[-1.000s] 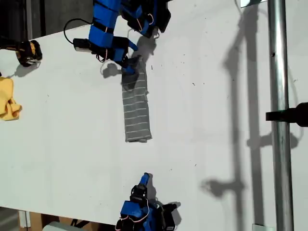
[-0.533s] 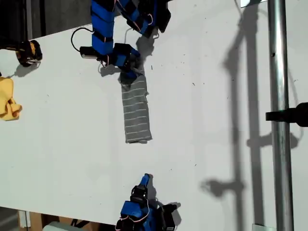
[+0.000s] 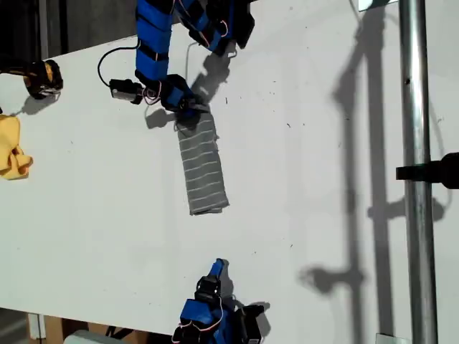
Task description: Grasp corners of a towel and fold twice.
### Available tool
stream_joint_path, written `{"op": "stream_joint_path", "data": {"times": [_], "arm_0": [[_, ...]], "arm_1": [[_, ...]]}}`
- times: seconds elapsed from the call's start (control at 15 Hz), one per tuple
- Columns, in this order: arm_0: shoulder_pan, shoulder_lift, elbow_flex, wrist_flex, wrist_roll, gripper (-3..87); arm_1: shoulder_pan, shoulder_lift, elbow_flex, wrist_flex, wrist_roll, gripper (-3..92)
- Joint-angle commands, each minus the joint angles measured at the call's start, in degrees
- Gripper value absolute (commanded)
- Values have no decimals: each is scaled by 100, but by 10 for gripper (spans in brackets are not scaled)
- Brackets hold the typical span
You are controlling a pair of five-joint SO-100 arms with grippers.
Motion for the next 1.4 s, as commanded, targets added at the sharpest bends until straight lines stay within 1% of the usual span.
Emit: {"op": "stream_joint_path", "data": {"times": [0.0, 0.13, 0.2, 0.33, 0.4, 0.47, 0.6, 0.8, 0.93, 1.13, 1.33], "arm_0": [[88, 44, -246, 35, -70, -16], [105, 44, -255, 35, -79, -16], [132, 44, -255, 35, -79, -16], [149, 44, -246, 35, -97, -16], [149, 44, -246, 35, -79, -16], [123, 44, -246, 35, -53, -16], [123, 44, -281, 35, -26, -16], [149, 44, -281, 35, -97, -16], [149, 44, -299, 35, -105, -16], [167, 44, -299, 35, -141, -16], [167, 44, -290, 35, -167, -15]], "arm_1": [[-290, 773, -97, 0, 141, 0], [-492, 1881, 229, 448, 580, -1], [-580, 2839, 571, 756, 835, -1], [-800, 4412, 826, 1916, 1292, -1], [-1002, 4799, 782, 2180, 1424, -1], [-1248, 4975, 703, 2109, 1512, -1], [-1661, 4597, 343, 1556, 1512, -1], [-2118, 3155, -360, 439, 1450, -1], [-2285, 2180, -1081, -62, 1283, -1], [-2443, 844, -2259, -439, 1002, -1], [-2575, -369, -3146, -756, 923, -1]]}}
